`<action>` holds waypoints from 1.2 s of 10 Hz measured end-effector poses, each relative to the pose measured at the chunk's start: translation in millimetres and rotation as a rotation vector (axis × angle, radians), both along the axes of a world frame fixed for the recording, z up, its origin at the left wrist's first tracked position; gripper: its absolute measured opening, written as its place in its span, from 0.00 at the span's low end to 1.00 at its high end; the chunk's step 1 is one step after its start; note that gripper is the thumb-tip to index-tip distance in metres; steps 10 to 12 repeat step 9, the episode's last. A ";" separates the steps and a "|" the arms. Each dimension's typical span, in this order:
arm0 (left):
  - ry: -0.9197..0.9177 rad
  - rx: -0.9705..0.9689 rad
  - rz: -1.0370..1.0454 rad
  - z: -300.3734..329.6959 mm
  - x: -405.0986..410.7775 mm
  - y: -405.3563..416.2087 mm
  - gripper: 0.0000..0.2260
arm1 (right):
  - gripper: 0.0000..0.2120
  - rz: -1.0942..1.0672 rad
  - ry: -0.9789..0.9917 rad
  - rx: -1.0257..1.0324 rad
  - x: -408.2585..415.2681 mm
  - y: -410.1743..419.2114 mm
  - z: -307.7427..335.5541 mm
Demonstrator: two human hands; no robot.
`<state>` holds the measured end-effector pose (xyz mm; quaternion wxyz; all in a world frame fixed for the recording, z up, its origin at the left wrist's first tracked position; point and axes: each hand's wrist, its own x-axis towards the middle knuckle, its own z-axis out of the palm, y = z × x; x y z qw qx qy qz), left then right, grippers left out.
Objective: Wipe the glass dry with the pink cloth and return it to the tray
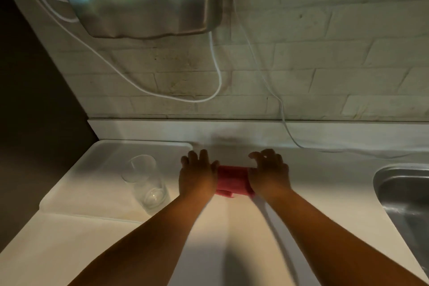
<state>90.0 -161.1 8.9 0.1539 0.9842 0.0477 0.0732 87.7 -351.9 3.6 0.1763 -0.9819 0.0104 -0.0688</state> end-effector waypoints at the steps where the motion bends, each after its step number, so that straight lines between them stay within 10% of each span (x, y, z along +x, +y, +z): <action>1: -0.170 0.262 -0.232 -3.7 -19.0 -9.6 0.18 | 0.28 0.255 -0.056 -0.161 -24.4 25.2 -11.5; 7: 0.308 0.114 -0.329 -39.7 -16.1 1.3 0.33 | 0.31 0.437 0.257 -0.150 -16.0 28.7 -25.5; 12: 0.084 -0.042 -0.361 -25.7 -63.1 11.2 0.32 | 0.34 0.474 0.120 -0.210 -32.2 23.3 -20.5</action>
